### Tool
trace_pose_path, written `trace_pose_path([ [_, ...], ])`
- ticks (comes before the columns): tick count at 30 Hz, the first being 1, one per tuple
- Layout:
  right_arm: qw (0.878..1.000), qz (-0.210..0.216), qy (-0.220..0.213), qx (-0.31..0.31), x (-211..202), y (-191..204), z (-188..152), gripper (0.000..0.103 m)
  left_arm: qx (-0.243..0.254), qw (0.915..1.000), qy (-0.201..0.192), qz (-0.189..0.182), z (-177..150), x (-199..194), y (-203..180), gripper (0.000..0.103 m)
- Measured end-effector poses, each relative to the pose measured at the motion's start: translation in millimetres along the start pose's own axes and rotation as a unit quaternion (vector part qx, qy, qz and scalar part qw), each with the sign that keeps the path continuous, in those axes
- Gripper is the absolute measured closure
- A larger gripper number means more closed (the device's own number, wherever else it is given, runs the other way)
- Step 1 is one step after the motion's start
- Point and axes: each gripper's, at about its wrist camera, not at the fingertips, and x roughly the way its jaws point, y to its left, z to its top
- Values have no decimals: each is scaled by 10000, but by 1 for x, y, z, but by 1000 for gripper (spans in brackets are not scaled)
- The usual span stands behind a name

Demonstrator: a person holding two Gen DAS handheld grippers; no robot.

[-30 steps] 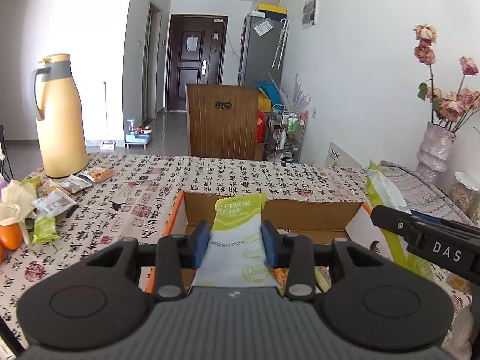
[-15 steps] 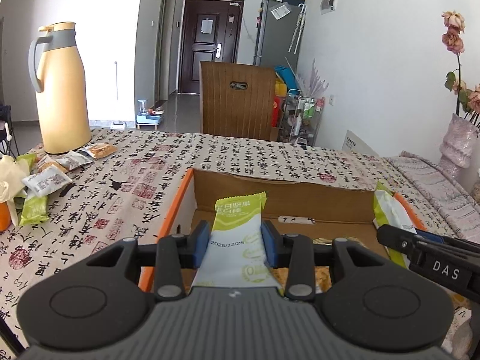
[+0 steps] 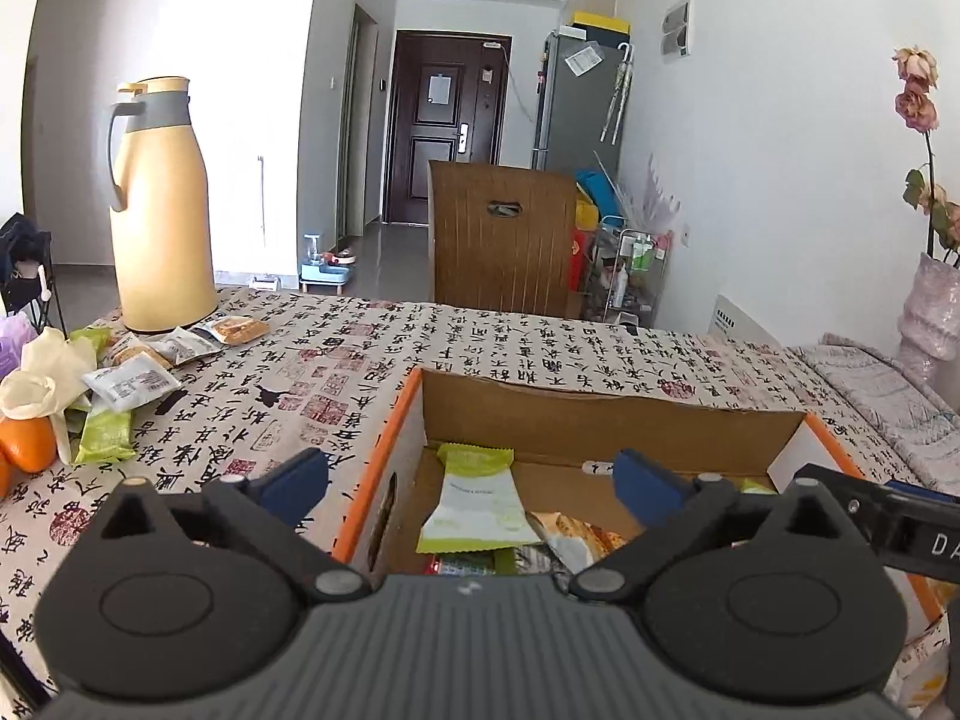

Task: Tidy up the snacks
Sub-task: 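Carry both bar packets into the red box and open both grippers, then move both tools back to the snack pile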

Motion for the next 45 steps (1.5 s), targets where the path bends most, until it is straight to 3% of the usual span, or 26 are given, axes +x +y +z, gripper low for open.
trace_pose_path([
  [8, 9997, -58, -175, -166, -13, 8, 8, 0, 37, 9999, -9, 146, 6, -6, -5, 0],
  [22, 9985, -102, -410, -340, -70, 16, 11, 0, 105, 9993, -261, 243, 9, -60, -3, 0],
  [45, 9986, -163, 2, -504, -148, 4, -74, 0, 206, 9997, 16, 141, -72, -141, 21, 0],
])
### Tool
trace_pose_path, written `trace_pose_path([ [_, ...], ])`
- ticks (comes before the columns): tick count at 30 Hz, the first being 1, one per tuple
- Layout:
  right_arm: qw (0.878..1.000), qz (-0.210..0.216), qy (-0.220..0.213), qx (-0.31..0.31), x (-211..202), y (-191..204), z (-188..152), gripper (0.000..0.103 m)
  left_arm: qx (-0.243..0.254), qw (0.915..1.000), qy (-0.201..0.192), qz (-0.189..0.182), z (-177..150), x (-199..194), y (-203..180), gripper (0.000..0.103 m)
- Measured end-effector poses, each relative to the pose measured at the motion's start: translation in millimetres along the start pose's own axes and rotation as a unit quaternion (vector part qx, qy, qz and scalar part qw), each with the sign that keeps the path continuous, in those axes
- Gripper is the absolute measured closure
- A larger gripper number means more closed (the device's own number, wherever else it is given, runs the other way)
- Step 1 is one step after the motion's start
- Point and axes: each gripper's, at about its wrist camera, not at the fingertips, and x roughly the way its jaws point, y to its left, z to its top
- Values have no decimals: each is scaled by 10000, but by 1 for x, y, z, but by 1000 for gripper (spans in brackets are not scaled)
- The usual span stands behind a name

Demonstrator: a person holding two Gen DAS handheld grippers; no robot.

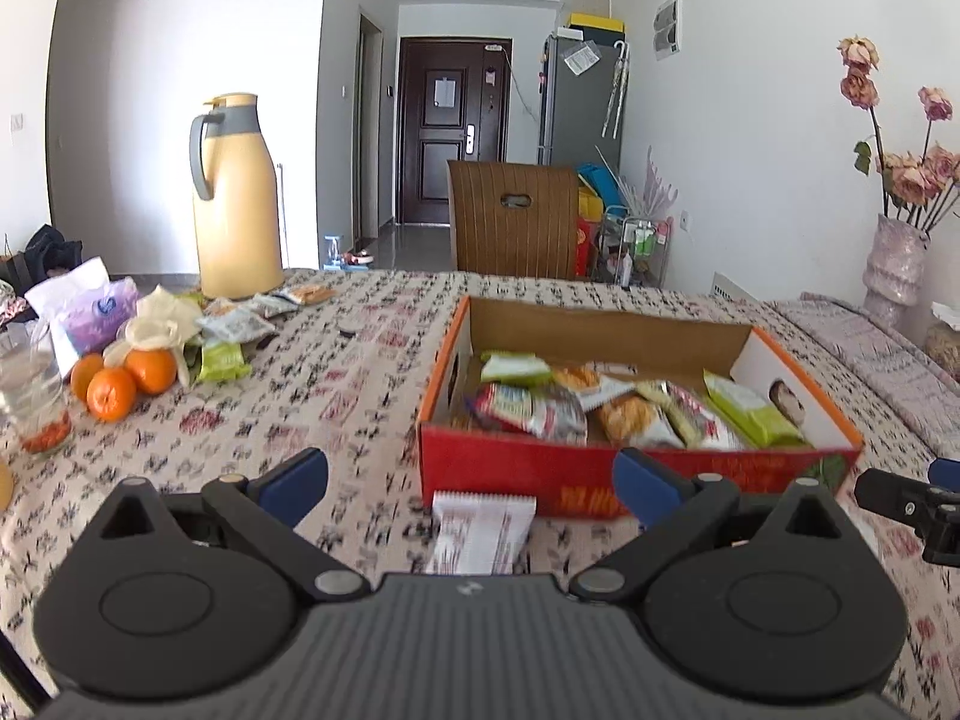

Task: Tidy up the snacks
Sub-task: 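Move both tools back to the snack pile, then grasp the pumpkin-seed oat crisp packet with the right gripper while the left grasps a white packet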

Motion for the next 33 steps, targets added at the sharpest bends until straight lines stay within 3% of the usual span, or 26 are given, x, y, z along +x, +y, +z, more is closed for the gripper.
trace_pose_path([
  [13, 9982, -278, 533, -19, -14, -14, -52, 0, -75, 9987, 494, -56, -45, -4, 13, 0],
  [24, 9970, -451, 621, -80, -7, -20, -54, 0, -44, 9984, 566, -61, -47, -4, 10, 0],
  [26, 9968, -425, 666, -69, -1, -18, -52, 6, -46, 9983, 584, -49, -47, -4, 9, 0],
  [31, 9941, -314, 1033, 130, 19, -12, -52, 39, -53, 9980, 635, -22, -48, -2, 10, 0],
  [33, 9927, -253, 1153, 234, 27, -10, -53, 44, -50, 9978, 656, -23, -49, -2, 10, 0],
])
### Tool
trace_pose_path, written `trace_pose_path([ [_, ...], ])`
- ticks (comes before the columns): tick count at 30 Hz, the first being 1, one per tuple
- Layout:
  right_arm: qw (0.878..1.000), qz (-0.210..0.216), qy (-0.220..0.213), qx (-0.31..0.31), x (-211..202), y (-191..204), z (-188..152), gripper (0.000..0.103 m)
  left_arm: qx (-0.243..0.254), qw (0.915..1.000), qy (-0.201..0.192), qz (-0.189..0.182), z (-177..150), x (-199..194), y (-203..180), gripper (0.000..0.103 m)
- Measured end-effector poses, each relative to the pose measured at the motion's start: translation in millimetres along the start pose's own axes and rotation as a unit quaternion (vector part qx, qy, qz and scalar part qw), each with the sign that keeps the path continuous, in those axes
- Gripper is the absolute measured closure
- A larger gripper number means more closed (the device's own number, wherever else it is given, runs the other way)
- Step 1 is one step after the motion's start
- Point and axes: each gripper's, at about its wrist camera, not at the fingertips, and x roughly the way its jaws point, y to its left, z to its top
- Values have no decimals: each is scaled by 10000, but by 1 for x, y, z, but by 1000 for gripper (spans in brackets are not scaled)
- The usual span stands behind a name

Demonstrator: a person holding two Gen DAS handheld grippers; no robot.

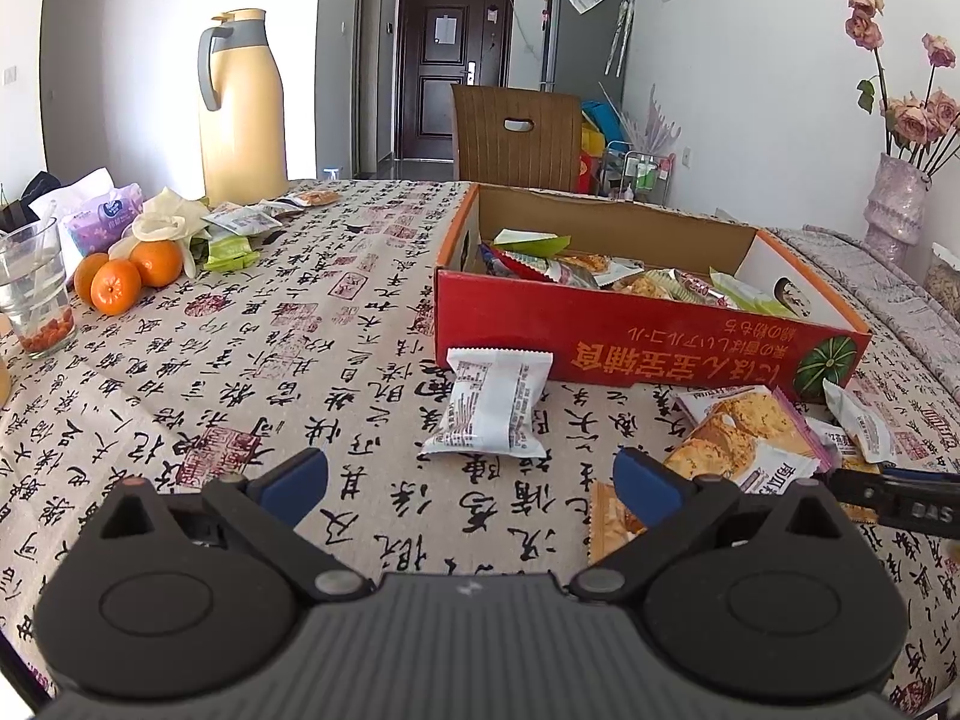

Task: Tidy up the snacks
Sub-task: 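Grasp the pumpkin-seed oat crisp packet with the right gripper while the left grasps a white packet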

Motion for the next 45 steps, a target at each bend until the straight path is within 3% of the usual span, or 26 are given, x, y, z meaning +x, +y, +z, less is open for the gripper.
trace_pose_path([
  [4, 9999, -147, 8, 67, 12, 5, 6, 56, 8, 10000, 24, -17, -1, 0, -1, 0],
  [10, 9991, -282, -60, -309, 11, 11, 1, 64, -36, 10000, 61, 15, 0, 1, 3, 0],
  [26, 9955, 44, -910, -245, -44, 8, 14, 64, -11, 9995, 242, 227, 16, 26, 7, 0],
  [39, 9963, -259, -817, 2, -28, -13, 17, 64, 150, 9972, 609, 408, 36, 84, -1, 1],
  [42, 9964, -303, -791, 42, -25, -16, 17, 64, 215, 9970, 667, 341, 35, 91, -5, 8],
  [45, 9965, -307, -774, 64, -22, -17, 17, 64, 251, 9966, 744, 238, 33, 96, -7, 26],
])
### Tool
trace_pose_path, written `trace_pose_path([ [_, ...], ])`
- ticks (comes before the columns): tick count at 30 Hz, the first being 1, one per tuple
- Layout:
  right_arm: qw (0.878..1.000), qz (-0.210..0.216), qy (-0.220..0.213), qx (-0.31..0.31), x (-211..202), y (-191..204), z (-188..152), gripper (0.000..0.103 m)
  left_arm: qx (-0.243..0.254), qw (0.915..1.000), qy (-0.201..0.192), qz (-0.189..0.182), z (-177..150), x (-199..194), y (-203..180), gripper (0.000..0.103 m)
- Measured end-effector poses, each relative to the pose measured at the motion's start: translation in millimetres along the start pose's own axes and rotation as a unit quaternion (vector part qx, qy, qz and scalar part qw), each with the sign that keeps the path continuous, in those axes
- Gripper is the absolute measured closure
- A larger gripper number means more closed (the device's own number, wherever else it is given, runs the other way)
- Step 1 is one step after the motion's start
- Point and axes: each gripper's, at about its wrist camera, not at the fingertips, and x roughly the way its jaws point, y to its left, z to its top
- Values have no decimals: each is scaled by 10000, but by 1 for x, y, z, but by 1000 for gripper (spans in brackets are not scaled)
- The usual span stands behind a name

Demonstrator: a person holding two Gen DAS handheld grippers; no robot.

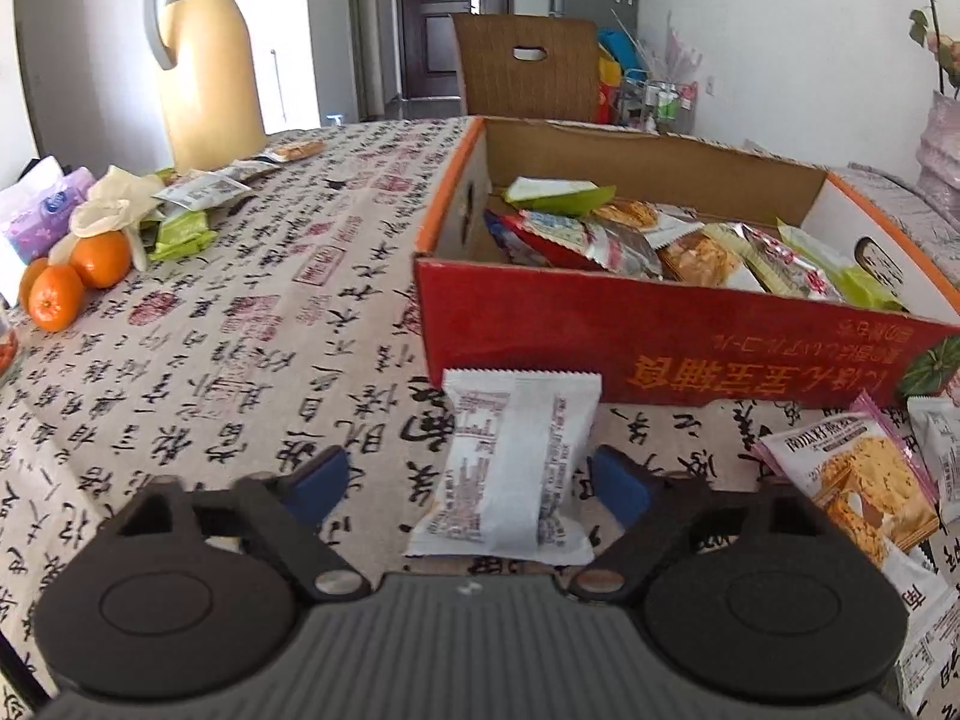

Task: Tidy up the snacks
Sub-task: 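Grasp the pumpkin-seed oat crisp packet with the right gripper while the left grasps a white packet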

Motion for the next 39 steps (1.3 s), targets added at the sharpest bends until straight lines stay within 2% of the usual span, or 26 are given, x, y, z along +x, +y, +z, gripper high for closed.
trace_pose_path([
  [1, 10000, 6, 7, 5, 1, 0, 0, 64, -3, 10000, 49, -55, 0, 2, 0, 41],
  [2, 10000, 18, 18, 6, 2, 1, -1, 64, -9, 9999, 89, -125, -1, 4, 1, 46],
  [3, 10000, 30, 29, 5, 3, 1, -2, 64, 6, 9999, 47, -114, -1, 3, 0, 55],
  [6, 10000, 70, 62, -5, 5, 3, -3, 64, 9, 9999, 10, -167, -1, 1, 0, 58],
  [15, 9999, 87, 76, 13, 6, 3, -5, 64, -45, 9998, -158, -141, -2, -11, 2, 60],
  [24, 9998, 184, -58, -21, 2, 6, 3, 64, -9, 9967, -697, -404, 7, -53, -2, 60],
  [30, 9987, 371, -337, -129, 3, 18, 23, 64, 110, 9922, -1101, -567, 28, -71, -17, 60],
  [39, 9932, 586, -937, -361, 14, 39, 68, 64, 253, 9876, -1430, -595, 60, -69, -41, 60],
])
